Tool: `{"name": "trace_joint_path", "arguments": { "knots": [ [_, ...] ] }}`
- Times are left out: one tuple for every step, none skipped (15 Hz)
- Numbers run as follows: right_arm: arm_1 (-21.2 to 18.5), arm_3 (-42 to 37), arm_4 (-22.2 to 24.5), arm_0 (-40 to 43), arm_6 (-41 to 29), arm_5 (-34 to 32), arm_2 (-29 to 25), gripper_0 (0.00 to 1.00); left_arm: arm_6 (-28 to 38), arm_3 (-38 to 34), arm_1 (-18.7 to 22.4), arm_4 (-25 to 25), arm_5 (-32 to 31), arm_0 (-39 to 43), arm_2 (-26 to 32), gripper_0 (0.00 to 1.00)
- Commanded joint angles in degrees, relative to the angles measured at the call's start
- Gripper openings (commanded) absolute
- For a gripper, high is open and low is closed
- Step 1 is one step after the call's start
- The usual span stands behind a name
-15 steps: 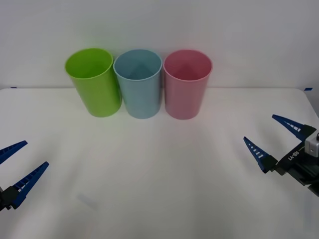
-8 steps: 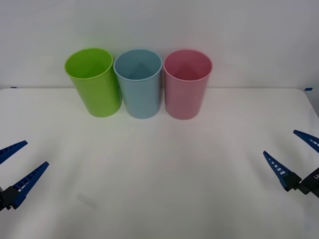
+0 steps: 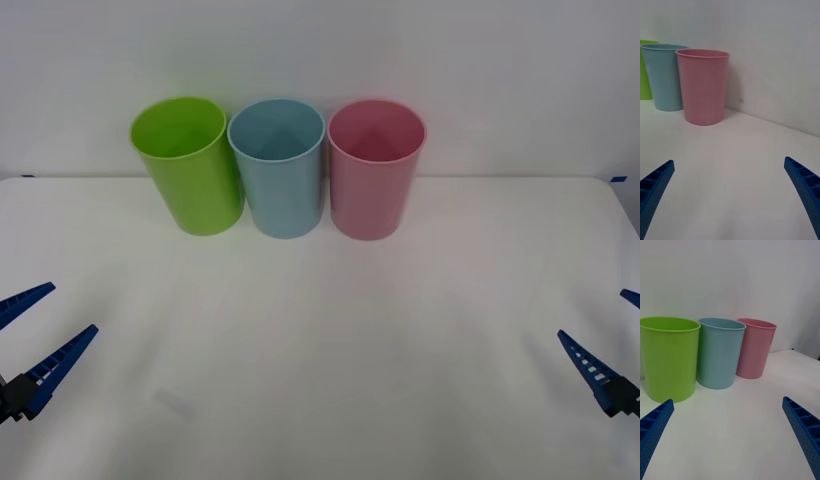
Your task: Grasp the object on the table and drop it into the matching bin: aluminum can to the light blue bin, PET bottle to the pink bin.
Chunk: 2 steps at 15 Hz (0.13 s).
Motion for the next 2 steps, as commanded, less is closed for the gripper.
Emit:
{"name": "trace_joint_path", "arguments": {
  "knots": [
    [0.0,0.0,0.0,0.0,0.1,0.0,0.1,1.0,0.0,0.0,0.0,0.0,0.0,0.0,0.0,1.0],
    [0.0,0.0,0.0,0.0,0.1,0.0,0.1,1.0,0.0,0.0,0.0,0.0,0.0,0.0,0.0,1.0]
  ]
}}
